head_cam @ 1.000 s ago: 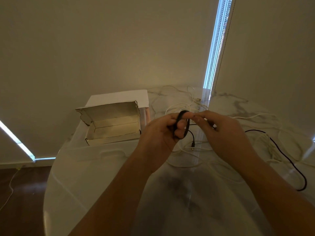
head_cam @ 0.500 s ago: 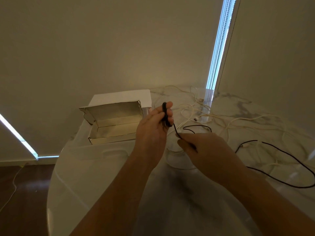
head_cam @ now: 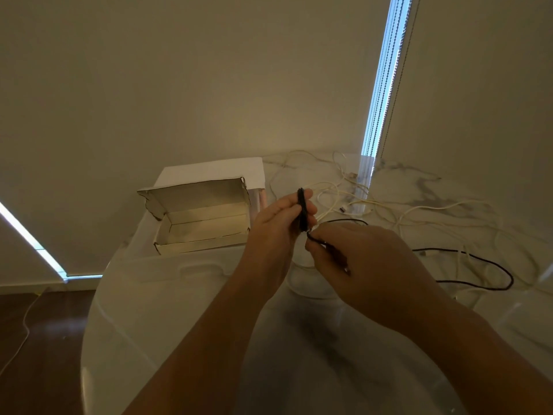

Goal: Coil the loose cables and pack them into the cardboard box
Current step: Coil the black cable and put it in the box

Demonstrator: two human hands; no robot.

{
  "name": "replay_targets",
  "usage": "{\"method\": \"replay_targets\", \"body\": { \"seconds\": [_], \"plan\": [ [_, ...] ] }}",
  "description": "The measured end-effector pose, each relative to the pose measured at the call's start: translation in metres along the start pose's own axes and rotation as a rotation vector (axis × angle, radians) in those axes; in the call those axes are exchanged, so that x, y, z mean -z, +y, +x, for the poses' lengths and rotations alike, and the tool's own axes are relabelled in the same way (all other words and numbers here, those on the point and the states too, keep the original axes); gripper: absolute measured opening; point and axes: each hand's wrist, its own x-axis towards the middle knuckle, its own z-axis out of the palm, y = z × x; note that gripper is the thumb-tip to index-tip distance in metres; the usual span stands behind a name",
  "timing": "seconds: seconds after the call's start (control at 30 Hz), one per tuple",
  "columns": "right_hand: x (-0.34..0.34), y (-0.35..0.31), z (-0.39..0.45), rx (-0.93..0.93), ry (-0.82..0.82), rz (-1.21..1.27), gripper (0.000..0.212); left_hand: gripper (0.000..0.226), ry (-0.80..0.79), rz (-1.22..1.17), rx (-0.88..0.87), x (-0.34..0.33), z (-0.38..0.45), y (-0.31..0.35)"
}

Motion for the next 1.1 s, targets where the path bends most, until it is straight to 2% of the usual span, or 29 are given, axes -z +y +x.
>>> {"method": "replay_targets", "body": {
  "seconds": [0.2,0.4,0.57,0.73,0.83,1.1],
  "plan": [
    [0.009,0.014,0.003,0.018,0.1,0.01,0.019,0.038,-0.129,0.138,-0.033,-0.009,-0.008,0.001],
    [0.017,0.03,0.008,-0.039,0.184,0.043,0.021,0.033,-0.228,0.269,-0.064,-0.012,-0.011,-0.002],
    [0.016,0.039,0.007,-0.117,0.267,0.092,0.016,0.035,-0.283,0.249,-0.049,-0.014,-0.009,-0.004],
    [0.014,0.047,0.01,-0.161,0.298,0.126,0.023,0.039,-0.299,0.203,0.002,-0.012,-0.009,-0.004],
    [0.013,0.051,0.011,-0.202,0.314,0.138,0.015,0.041,-0.326,0.193,0.031,-0.013,-0.01,-0.003],
    [0.006,0.063,0.011,-0.301,0.275,0.174,0.018,0.033,-0.3,0.089,0.059,-0.014,-0.016,-0.001]
  ]
}}
